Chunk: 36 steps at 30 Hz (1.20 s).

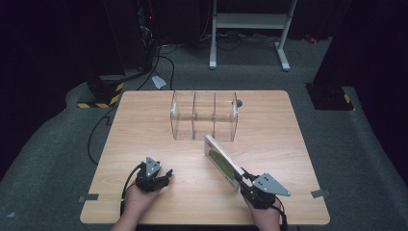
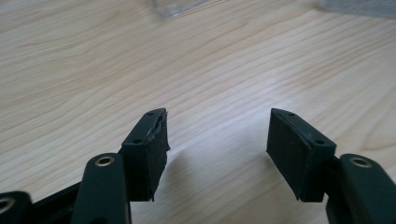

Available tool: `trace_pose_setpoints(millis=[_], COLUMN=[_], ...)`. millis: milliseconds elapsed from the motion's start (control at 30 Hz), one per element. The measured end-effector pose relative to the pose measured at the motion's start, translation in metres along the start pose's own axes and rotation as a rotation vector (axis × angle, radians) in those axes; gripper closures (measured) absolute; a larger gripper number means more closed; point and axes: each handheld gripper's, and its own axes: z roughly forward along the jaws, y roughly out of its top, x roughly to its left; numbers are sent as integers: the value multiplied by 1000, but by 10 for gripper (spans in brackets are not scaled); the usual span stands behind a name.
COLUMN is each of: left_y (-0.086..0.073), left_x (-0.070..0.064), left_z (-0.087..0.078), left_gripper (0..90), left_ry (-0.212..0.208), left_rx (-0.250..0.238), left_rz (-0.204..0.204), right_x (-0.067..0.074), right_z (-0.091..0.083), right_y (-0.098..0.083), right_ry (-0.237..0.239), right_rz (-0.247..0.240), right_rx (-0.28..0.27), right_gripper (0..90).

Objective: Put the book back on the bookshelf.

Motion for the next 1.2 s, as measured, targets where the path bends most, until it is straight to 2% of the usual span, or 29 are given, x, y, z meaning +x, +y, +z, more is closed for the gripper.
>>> trace_pose_setpoints(millis=[67,267,333,500,667,733,900,1033,1133,1200], left_y=[0,0,0,0,0,0,0,0,0,0], left_x=[3,6,7,8,8,8,8,8,8,8], left_z=[2,3,4,4,4,4,4,4,4,4], left_gripper=[362,315,315,315,317,318,319,319,319,319], left_ry=[6,-24,-35,-41,-42,-42,-45,-48,-50,-49], left_rx=[23,29,34,38,36,36,36,37,37,37], left_rz=[-4,-34,-53,-61,-63,-62,-61,-63,-64,-64], right_x=[-4,-5,-3,2,9,12,13,12,15,15], right_z=[-1,1,2,3,8,10,12,13,15,17], right_y=[0,-1,-1,1,4,5,6,5,3,2], right_ry=[-8,-32,-34,-54,-56,-82,-102,-91,-97,-99], right_rz=[25,52,43,40,10,-9,-6,33,12,19], right_rx=[0,6,9,5,40,44,54,47,31,41], right_gripper=[734,660,656,609,661,656,665,667,657,652])
